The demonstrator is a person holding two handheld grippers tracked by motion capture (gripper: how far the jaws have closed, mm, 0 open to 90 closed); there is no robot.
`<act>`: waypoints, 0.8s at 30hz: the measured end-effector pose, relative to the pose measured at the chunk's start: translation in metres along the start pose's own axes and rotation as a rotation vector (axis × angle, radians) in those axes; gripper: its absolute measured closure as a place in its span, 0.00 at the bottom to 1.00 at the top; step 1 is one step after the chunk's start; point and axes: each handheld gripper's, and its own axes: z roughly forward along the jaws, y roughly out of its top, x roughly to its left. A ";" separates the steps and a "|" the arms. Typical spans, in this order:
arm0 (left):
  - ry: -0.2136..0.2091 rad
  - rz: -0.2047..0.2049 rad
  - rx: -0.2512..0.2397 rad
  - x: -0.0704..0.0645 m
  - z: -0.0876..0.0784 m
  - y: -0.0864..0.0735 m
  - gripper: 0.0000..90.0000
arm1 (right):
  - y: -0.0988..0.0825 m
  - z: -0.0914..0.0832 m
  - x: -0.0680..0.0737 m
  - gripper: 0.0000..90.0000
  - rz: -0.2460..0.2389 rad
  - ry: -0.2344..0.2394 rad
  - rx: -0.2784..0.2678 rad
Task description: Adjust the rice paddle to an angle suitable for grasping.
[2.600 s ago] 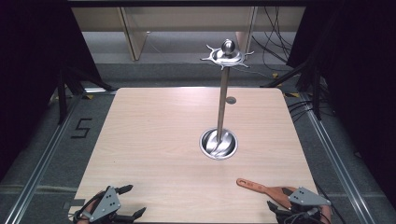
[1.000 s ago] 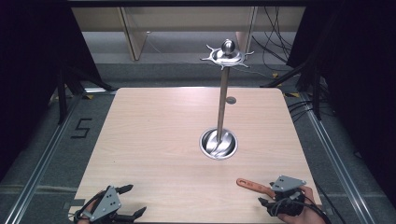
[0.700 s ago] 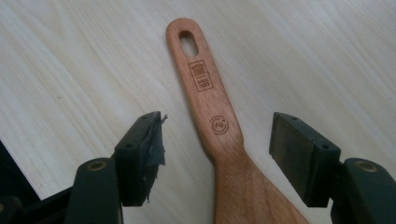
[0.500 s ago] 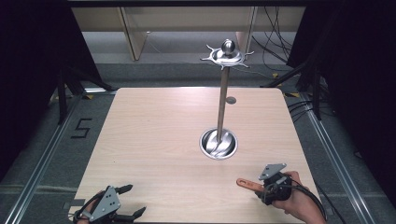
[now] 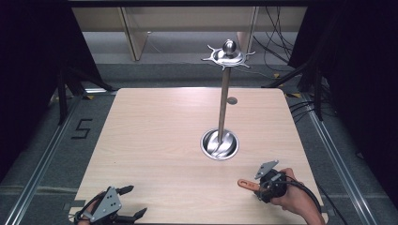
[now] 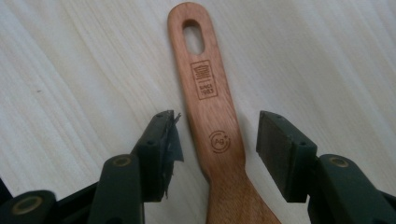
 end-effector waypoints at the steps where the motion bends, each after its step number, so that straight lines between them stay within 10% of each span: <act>1: 0.008 0.021 -0.006 0.001 0.000 0.000 0.19 | 0.001 0.001 0.000 0.55 -0.002 0.015 0.010; 24: 0.003 0.008 -0.012 0.001 -0.002 0.000 0.19 | 0.029 0.010 -0.015 0.69 -0.004 0.086 0.210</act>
